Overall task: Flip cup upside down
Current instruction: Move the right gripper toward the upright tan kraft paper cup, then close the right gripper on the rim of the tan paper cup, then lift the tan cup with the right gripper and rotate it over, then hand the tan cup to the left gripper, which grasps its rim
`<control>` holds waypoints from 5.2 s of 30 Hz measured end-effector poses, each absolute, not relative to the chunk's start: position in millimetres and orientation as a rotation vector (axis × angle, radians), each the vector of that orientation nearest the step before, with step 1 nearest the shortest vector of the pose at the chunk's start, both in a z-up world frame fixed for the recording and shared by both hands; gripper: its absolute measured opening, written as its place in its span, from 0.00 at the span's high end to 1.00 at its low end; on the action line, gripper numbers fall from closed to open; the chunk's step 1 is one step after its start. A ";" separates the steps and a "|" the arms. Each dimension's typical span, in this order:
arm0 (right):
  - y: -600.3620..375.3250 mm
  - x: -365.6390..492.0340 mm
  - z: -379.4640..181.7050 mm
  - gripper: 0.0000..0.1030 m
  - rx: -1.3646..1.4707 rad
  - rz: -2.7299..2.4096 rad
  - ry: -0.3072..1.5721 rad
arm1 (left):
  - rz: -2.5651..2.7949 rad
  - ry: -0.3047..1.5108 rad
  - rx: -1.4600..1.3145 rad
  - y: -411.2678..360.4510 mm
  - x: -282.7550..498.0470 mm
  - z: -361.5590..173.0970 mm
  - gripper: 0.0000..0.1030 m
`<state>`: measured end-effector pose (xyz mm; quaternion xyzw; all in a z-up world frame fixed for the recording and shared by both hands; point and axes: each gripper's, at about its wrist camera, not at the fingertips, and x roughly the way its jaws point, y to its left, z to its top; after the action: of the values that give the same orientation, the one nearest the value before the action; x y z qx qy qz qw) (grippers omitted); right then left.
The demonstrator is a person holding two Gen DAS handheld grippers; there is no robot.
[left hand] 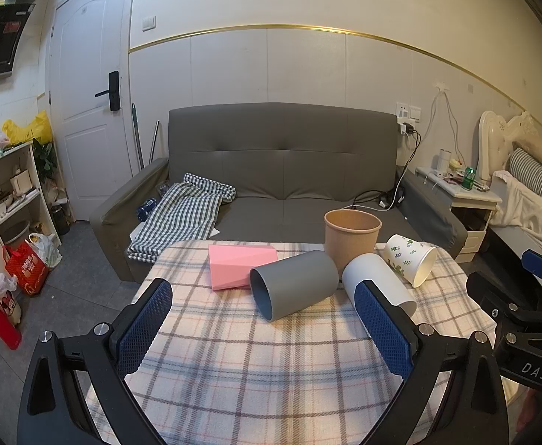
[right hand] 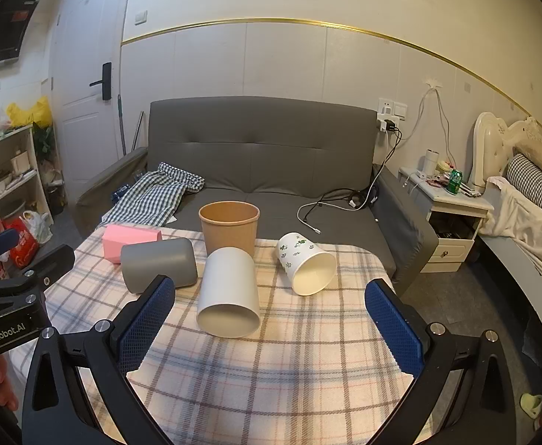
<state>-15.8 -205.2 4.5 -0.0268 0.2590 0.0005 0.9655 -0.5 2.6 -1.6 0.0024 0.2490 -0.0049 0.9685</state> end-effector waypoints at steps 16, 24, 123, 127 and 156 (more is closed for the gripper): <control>-204.0 -16.3 4.1 0.00 -0.053 0.006 0.526 | -0.009 0.504 0.006 2.5 -0.2 -1.3 0.01; -195.8 -15.7 1.6 0.00 -0.056 0.031 0.534 | -0.003 0.508 0.006 3.6 0.1 -3.4 0.01; -127.3 70.3 -67.2 0.25 0.173 0.384 1.089 | 0.145 0.700 -0.007 80.7 2.6 -31.4 0.01; -126.3 74.7 -69.7 0.25 0.139 0.380 1.068 | 0.158 0.716 0.012 77.0 9.0 -35.9 0.01; -273.9 4.0 -12.6 0.13 -0.113 -0.014 0.712 | -0.057 0.813 -0.021 -71.4 27.6 -54.5 0.01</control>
<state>4.0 -273.9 -12.6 -0.0551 0.3483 -0.0067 0.9357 27.6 -71.4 -54.5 -0.0103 0.3952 -0.0278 0.9181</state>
